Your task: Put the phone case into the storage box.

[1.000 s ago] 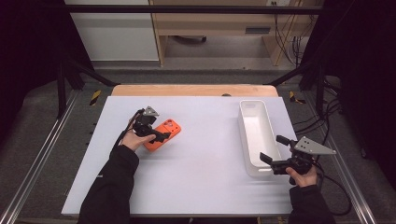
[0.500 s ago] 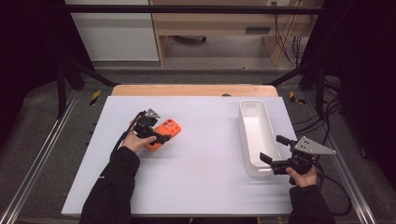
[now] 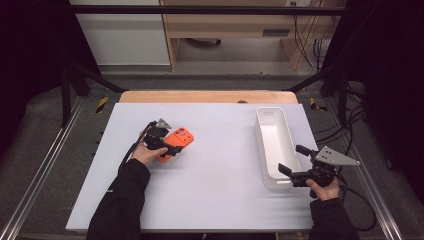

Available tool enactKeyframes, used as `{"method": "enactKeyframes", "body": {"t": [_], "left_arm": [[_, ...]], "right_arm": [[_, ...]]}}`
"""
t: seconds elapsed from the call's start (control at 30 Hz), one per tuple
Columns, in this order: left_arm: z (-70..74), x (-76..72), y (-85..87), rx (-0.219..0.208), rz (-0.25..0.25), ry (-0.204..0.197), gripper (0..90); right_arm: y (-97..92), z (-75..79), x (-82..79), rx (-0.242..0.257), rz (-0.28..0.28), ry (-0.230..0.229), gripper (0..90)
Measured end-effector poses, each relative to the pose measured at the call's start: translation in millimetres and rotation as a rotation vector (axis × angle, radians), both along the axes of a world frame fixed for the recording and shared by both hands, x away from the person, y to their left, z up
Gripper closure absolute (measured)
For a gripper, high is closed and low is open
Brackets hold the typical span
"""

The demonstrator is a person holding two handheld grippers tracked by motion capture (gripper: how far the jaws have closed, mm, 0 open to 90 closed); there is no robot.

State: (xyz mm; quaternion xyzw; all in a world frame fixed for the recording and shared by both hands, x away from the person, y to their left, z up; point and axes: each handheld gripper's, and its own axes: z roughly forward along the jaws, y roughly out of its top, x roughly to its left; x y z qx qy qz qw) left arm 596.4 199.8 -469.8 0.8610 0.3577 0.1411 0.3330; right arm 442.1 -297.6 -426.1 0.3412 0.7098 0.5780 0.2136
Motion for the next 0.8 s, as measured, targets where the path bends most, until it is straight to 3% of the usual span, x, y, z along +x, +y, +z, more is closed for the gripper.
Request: {"method": "enactKeyframes", "body": {"t": [0.8], "left_arm": [[-7.1, 2.6, 1.5, 0.037, -0.011, 0.02, 12.1]], "right_arm": [[-0.4, 0.1, 0.3, -0.001, 0.0, -0.001, 0.5]]}}
